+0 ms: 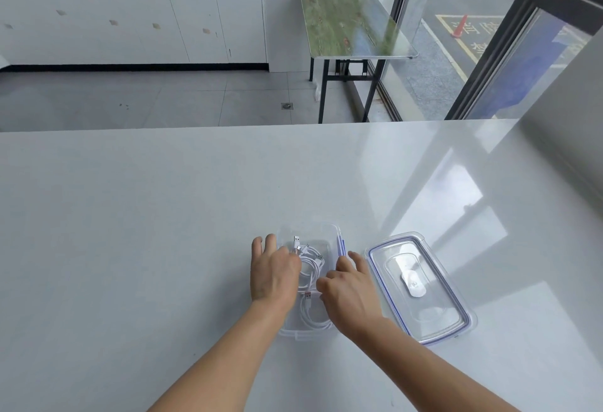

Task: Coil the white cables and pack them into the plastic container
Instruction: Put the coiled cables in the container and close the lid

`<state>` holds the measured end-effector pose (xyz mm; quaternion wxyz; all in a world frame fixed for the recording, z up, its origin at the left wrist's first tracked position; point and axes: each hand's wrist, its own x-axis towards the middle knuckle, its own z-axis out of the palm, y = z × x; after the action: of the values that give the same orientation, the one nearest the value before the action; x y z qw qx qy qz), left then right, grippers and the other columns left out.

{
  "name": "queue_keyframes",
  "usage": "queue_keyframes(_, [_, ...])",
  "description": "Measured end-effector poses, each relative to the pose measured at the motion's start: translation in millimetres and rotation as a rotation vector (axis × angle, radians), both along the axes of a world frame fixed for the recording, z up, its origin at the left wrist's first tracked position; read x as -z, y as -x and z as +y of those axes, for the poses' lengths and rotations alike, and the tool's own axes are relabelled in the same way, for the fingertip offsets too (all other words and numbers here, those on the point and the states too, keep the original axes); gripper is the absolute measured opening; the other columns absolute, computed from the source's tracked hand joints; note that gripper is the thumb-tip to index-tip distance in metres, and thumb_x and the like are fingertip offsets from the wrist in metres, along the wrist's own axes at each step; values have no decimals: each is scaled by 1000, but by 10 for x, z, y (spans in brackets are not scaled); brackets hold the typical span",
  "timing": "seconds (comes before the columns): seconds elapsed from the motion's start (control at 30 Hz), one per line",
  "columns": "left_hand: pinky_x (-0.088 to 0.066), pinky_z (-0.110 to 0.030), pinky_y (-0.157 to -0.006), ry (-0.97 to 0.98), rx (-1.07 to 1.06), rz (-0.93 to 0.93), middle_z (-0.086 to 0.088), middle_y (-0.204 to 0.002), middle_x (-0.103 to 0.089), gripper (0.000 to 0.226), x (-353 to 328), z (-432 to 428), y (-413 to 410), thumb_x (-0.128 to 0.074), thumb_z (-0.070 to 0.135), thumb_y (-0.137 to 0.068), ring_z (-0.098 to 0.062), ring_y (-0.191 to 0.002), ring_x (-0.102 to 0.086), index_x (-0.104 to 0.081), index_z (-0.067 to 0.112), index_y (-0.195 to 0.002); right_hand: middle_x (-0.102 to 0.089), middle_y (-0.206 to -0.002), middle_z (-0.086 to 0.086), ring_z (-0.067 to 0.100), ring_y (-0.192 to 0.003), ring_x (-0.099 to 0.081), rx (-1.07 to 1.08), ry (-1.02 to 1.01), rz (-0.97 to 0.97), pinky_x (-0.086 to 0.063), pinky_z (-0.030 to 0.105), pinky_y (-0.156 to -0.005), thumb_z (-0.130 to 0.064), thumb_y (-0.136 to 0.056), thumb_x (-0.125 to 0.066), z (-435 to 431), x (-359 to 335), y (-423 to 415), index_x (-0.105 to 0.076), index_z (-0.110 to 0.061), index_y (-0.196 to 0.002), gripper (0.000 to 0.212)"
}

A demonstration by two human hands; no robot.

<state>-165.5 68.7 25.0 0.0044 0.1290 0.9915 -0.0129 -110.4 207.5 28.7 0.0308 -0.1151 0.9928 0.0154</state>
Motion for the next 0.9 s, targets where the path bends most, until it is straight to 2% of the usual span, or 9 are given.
queue_keyframes(0.13, [-36, -43, -99, -16, 26, -6, -3, -77, -72, 22, -30, -34, -77, -56, 4, -79, -30, -103, -52, -74, 15, -75, -51, -43, -5, 25, -64, -52, 7, 5, -9, -49, 45, -93, -7, -47, -75, -7, -25, -5, -60, -17, -50, 18])
queue_keyframes(0.27, [-44, -49, -103, -34, 96, 28, -6, -74, -70, 8, -51, -75, -165, -70, 7, -70, -34, -104, -62, -73, 14, -68, -50, -45, -4, 25, -64, -53, -4, 15, 8, -50, 45, -93, -6, -49, -75, -17, -28, -17, -60, -18, -50, 18])
queue_keyframes(0.37, [-52, -48, -97, -72, 163, 21, -7, -65, -66, 8, -46, -88, -223, -78, 9, -57, -34, -84, -65, -70, 12, -61, -52, -47, -3, 26, -62, -53, -32, 52, 41, -54, 40, -88, -9, -49, -77, -30, -18, -3, -62, -19, -52, 19])
queue_keyframes(0.5, [-57, -38, -74, -98, 186, -42, -5, -63, -62, 11, -71, -68, -280, -78, 11, -55, -30, -70, -62, -68, 13, -58, -53, -50, -3, 25, -59, -52, -40, 105, 60, -54, 32, -75, -9, -51, -76, -27, -11, 5, -62, -19, -54, 17])
queue_keyframes(0.6, [-54, -40, -77, -131, 194, -39, -6, -72, -65, 4, -83, -85, -312, -72, 15, -64, -31, -77, -63, -70, 13, -67, -58, -56, -2, 26, -63, -53, -14, 170, 83, -51, 32, -63, -8, -59, -75, 3, -25, -12, -64, -18, -59, 14])
queue_keyframes(0.7, [-46, -38, -92, -132, 191, -58, -6, -92, -66, 15, -99, -77, -330, -59, 19, -80, -30, -95, -59, -72, 14, -86, -64, -63, -1, 27, -67, -56, 26, 260, 112, -51, 32, -60, -8, -66, -75, 62, -54, -60, -69, -16, -68, 11])
queue_keyframes(0.77, [-42, -36, -93, -154, 196, -51, -5, -98, -65, 19, -121, -47, -364, -53, 19, -84, -28, -100, -56, -70, 14, -93, -69, -74, 1, 28, -77, -57, 81, 312, 118, -51, 35, -69, -13, -77, -72, 139, -68, -99, -73, -16, -80, 5])
queue_keyframes(0.83, [-41, -34, -92, -185, 198, -45, -3, -102, -64, 23, -151, 8, -405, -49, 19, -87, -26, -103, -55, -69, 17, -99, -72, -90, 0, 26, -90, -57, 156, 362, 85, -49, 34, -80, -21, -87, -65, 248, -78, -144, -74, -17, -98, 14])
queue_keyframes(0.9, [-41, -32, -92, -243, 199, -49, -1, -107, -64, 27, -182, 90, -453, -48, 20, -90, -24, -105, -54, -69, 18, -106, -71, -97, -3, 23, -96, -57, 246, 459, 102, -48, 31, -82, -23, -90, -65, 378, -84, -214, -74, -20, -105, 18])
